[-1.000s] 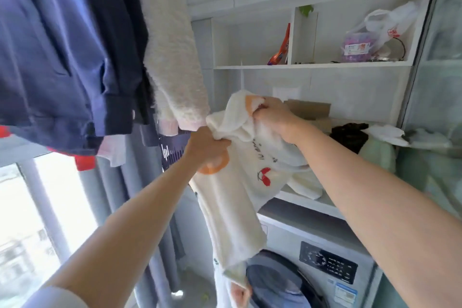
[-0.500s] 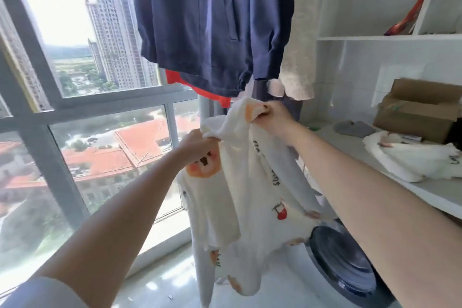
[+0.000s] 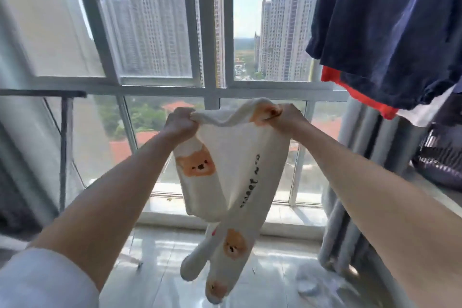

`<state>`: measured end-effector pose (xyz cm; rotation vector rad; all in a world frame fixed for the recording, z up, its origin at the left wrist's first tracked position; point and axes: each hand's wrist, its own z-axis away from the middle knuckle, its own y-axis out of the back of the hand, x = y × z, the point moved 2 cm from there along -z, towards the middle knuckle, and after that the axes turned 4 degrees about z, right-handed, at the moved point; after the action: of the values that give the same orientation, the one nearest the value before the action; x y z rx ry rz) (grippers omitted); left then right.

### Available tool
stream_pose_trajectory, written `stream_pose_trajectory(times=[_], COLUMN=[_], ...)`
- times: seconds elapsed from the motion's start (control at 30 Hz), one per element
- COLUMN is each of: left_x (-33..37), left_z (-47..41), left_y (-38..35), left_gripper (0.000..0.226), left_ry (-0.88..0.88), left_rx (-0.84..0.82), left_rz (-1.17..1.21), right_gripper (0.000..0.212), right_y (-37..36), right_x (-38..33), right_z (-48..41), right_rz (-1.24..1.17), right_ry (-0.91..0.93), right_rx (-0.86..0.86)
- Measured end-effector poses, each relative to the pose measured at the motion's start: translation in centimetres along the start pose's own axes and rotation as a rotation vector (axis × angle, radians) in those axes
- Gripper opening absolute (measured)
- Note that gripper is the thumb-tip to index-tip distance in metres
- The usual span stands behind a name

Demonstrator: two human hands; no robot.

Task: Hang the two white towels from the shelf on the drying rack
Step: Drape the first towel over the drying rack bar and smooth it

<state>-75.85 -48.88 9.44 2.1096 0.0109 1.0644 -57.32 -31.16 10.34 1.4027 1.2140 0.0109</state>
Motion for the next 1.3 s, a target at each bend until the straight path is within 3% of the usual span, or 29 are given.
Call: stream_pose_trajectory(times=[0.1, 0.17, 0.3, 0.43, 0.63, 0.73, 0.83, 0.97, 1.1, 1.17, 1.3], left_x=[-3.0, -5.1, -8.6, -10.2, -12.6, -13.9, -15.2, -16.5, -18.0, -18.9, -21.3], left_z=[1.3, 2.6, 6.2, 9.4, 13.8, 15.8, 17.3, 18.9, 20.5, 21.5, 23.5], left_y=[4.1, 7.2, 12.6, 15.5, 19.6, 22.2, 26.0, 31.2, 36.7, 40.1, 47.3], left_gripper=[0.025, 0.022, 0.007, 0.018, 0.028, 0.055, 0.071, 0.050, 0.046, 0.047, 0.044], left_ry=[0.107, 0.238, 0.445, 0.536, 0.640, 0.711, 0.751, 0.675, 0.661, 0.675, 0.739], left_rx=[0.133, 0.195, 0.303, 0.371, 0.463, 0.467, 0.508, 0.686, 0.850, 0.877, 0.887], left_rz=[-0.193, -0.260, -0.319, -0.337, -0.334, -0.311, -0.349, -0.428, -0.441, -0.458, -0.510], right_gripper=[0.052, 0.060, 0.043, 0.027, 0.044, 0.051, 0.049, 0.046, 0.040, 0.029, 0.031], right_y=[-2.6, -3.8, -6.7, -10.5, -15.2, -16.3, -17.4, -19.1, -21.4, -22.5, -25.5], right_x=[-2.7, -3.4, -4.7, -7.8, -13.6, -17.8, -23.6, -32.1, -40.2, -44.2, -51.9], right_z=[-0.7, -1.1, -1.5, -1.7, -0.2, 1.7, 3.9, 7.5, 10.7, 11.8, 13.6], right_rz=[0.205, 0.283, 0.333, 0.220, 0.115, 0.101, -0.026, -0.093, -0.169, -0.231, -0.355], right_ry=[0.204, 0.246, 0.303, 0.343, 0.367, 0.427, 0.470, 0.599, 0.714, 0.748, 0.731], right_rx=[-0.070, -0.172, -0.313, -0.227, -0.371, -0.425, -0.617, -0.785, -0.764, -0.730, -0.725])
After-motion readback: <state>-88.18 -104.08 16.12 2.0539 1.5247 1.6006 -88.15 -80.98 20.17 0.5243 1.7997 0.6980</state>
